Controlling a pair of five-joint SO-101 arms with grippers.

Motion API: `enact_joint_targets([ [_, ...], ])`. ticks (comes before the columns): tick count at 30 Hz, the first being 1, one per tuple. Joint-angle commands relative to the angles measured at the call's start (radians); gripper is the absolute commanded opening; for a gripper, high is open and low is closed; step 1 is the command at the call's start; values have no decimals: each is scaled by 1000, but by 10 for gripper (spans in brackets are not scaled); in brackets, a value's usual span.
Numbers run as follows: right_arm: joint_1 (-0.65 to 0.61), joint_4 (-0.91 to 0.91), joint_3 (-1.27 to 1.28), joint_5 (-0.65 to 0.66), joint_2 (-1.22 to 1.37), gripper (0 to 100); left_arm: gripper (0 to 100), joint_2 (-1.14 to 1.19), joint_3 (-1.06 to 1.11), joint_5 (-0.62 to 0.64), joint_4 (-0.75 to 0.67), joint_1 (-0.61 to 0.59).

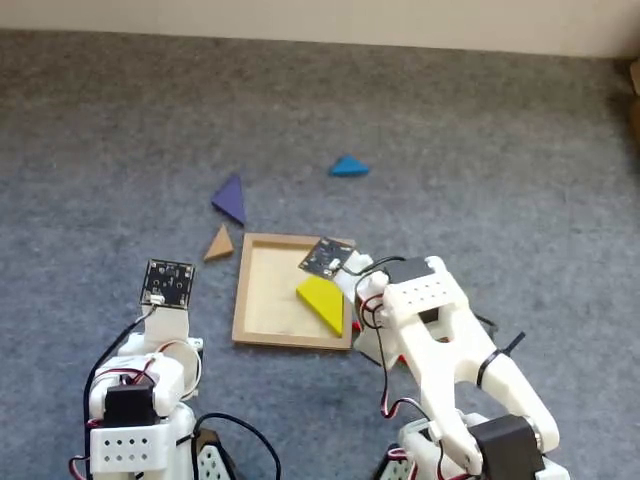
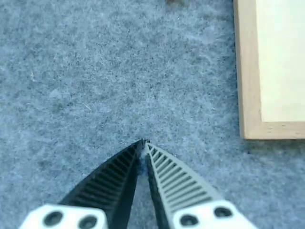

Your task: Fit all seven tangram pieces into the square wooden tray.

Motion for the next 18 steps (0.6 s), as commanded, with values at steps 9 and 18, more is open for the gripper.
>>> enact_joint_targets([
  [9,-10,-168,142,14,4,403,6,-38,21,8,8,-8],
  [18,-10,-170,163,-40,2,403,6,-38,21,8,8,-8],
])
